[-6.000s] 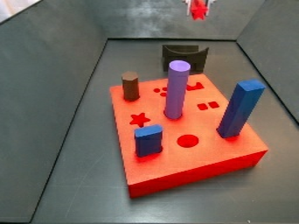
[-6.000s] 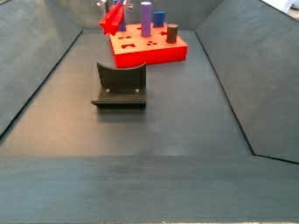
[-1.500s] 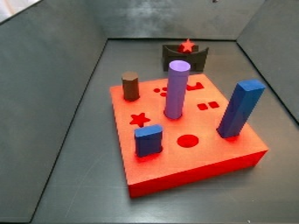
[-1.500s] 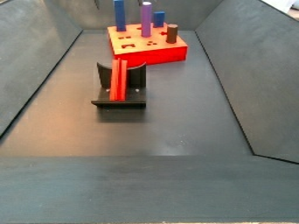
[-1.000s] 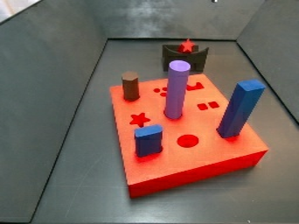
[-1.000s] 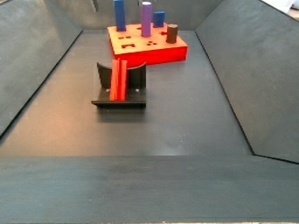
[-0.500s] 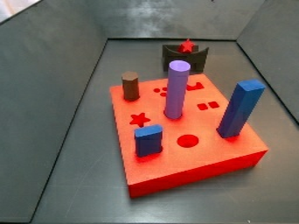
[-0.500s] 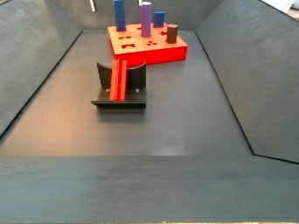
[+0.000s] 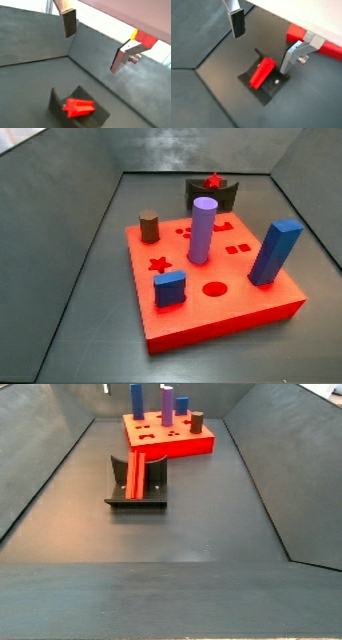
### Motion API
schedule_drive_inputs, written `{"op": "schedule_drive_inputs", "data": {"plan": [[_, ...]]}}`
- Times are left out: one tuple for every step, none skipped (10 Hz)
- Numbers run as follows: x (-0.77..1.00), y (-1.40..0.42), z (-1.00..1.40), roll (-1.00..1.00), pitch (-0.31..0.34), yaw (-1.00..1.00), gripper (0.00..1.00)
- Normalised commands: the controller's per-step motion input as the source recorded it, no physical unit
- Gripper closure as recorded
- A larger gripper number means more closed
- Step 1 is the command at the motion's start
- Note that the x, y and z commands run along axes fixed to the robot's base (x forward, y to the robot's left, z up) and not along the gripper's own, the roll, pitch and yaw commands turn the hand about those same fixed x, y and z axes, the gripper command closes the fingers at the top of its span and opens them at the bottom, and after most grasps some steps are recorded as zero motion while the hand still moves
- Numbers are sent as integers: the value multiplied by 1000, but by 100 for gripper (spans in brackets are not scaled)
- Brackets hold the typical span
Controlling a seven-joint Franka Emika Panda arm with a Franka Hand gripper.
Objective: Pick up the star object. Move up. Place the star object on the fixture. Regrasp the star object. Move to above the board. Insert the star object.
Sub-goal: Regrasp the star object.
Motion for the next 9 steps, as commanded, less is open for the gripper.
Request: {"op": "schedule_drive_inputs", "data": {"plan": [[78,-32,-17,1000,67,65,0],[93,-36,-19,1000,97,78,0],[102,-39,-19,1000,123,93,0],[107,-45,-17,1000,159,126,0],[107,-47,-20,936,169,141,0],[115,-50,-20,694,155,162,0],[113,-49,-23,515,143,176,0],[110,-48,-24,337,126,186,0],[101,-34,-9,225,101,193,0]]}}
